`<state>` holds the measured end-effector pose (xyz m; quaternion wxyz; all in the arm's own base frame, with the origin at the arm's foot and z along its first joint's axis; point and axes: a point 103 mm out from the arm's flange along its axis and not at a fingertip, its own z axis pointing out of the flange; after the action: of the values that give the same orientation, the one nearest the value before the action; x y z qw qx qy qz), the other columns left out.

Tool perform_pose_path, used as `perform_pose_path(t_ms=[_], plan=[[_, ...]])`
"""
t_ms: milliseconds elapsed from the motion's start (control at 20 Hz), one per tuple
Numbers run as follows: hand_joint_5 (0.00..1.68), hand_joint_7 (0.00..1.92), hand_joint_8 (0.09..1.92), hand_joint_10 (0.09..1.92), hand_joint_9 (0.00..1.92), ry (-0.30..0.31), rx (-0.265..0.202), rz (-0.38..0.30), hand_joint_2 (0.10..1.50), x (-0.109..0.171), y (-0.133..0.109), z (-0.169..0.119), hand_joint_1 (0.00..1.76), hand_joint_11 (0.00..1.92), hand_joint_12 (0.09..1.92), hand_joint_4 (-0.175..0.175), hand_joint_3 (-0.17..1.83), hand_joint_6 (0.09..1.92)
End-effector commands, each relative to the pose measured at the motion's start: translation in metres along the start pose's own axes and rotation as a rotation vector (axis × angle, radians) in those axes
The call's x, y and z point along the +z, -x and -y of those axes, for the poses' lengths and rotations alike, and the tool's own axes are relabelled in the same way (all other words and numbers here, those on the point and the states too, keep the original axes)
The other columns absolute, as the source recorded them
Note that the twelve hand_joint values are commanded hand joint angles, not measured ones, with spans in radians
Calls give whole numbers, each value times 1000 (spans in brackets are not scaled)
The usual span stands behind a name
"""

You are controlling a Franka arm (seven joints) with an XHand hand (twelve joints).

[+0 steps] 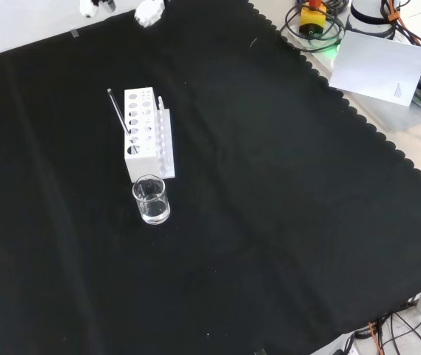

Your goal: Take the glass rod from the white test tube rack.

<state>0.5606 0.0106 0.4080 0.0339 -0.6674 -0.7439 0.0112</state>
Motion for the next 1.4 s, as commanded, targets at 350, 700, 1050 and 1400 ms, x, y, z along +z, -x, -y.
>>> perform_pose_path(t_ms=[350, 700, 1050, 1400], plan=[[273, 557, 954, 985, 925, -76, 20, -15, 950, 55, 19, -46, 566, 385, 1365, -173, 459, 650], [269, 591, 975, 1003, 957, -95, 10, -36, 952, 74, 33, -49, 562, 396, 1361, -175, 464, 721], [300, 658, 993, 1013, 993, -103, 21, -10, 954, 80, 24, -55, 559, 417, 1361, -175, 468, 802], [310, 695, 1008, 1026, 1029, -110, -27, -31, 957, 94, 25, -56, 558, 432, 1358, -175, 473, 864]])
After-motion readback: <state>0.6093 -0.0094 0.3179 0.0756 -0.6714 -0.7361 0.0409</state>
